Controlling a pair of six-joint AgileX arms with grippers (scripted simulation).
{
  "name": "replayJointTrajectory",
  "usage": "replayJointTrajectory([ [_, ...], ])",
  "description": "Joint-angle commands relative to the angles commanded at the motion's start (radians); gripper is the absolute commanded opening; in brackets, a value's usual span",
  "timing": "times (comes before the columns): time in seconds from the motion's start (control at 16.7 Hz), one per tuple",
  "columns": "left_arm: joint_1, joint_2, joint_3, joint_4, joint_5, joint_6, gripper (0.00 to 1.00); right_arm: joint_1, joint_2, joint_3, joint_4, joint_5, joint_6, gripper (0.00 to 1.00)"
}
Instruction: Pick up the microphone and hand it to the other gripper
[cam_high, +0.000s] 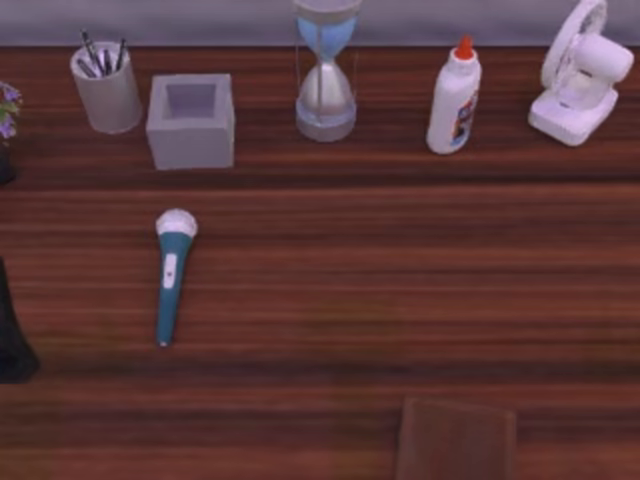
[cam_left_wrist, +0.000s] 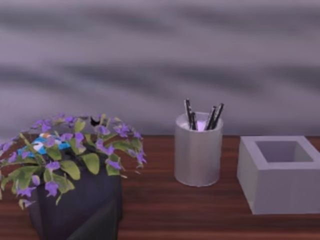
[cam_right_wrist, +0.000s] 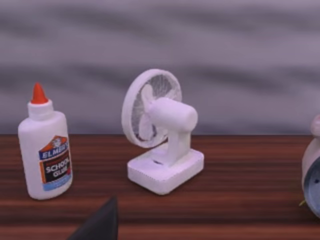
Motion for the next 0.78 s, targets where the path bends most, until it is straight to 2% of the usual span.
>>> replayJointTrajectory([
  [0.36, -0.03, 0.106, 0.083, -0.073, 0.001, -0.018, 1.0, 0.0, 0.0, 0.0, 0.0, 0.0, 0.0, 1.0],
  [0.78, -0.138, 0.666, 0.461, -0.362, -0.014, -0.119, 1.0, 0.0, 0.0, 0.0, 0.0, 0.0, 0.0, 1.0],
])
